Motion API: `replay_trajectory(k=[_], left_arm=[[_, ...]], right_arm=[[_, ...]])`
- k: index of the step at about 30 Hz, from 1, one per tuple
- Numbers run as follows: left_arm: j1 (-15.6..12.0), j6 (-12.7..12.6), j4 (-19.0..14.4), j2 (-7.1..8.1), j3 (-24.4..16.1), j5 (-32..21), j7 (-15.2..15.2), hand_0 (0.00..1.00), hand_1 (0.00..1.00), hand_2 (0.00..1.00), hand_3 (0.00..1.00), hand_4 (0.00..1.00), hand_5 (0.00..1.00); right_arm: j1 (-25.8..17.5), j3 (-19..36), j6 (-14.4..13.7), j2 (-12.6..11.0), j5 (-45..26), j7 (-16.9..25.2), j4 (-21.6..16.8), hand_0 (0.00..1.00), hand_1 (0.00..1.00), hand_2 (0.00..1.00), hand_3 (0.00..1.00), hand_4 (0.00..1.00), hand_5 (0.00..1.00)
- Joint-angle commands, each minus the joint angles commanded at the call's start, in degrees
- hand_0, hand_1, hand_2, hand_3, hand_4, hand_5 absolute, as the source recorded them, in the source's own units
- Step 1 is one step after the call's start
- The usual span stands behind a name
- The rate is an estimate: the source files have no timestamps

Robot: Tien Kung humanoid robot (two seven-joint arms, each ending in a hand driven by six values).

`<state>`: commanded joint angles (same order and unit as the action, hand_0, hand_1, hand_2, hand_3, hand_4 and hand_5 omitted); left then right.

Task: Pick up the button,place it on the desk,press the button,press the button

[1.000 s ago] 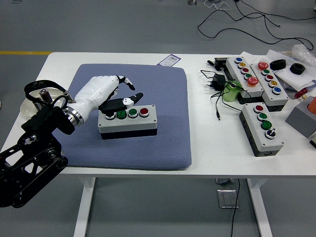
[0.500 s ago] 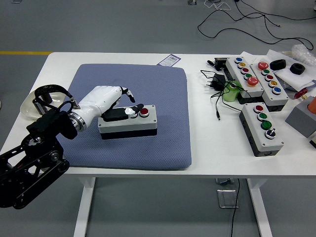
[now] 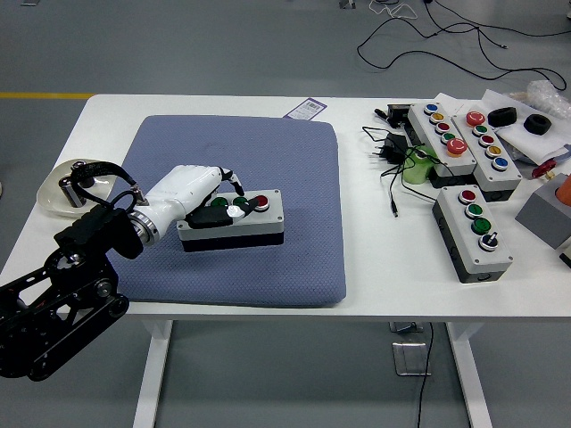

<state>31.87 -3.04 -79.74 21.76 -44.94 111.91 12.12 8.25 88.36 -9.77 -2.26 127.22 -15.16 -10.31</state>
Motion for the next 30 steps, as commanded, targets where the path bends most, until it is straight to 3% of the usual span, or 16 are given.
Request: replay_trajectory(k=[13,20,30], left_arm=[[0.7,0.0,1.9,-0.19,2.5,0.2,0.7,0.002,0.002,0.002,0.598,0.693,0.959],[0.9,1.5,2.5,-0.49,3.1,0.7,1.2,0.002,0.002,0.002,0.599,0.685,0.955],[1.1,1.8,2.3,-0.33,2.2,0.9,0.9,0.002,0.002,0.002,0.598,0.680,0.952]], right_arm=[[0.0,0.2,0.0,0.0,0.2,0.0,0.0,0.672,0.646,0.691,0.636,0.314,0.193],[0.0,0.2,0.0,-0.1,0.2,0.0,0.0,0.672,0.646,0.691,0.635,0.313,0.192],[0.1,-0.1,0.0,0.0,-0.1,-0.1,0.0,0.672,0.646,0.691,0.636,0.313,0.192]])
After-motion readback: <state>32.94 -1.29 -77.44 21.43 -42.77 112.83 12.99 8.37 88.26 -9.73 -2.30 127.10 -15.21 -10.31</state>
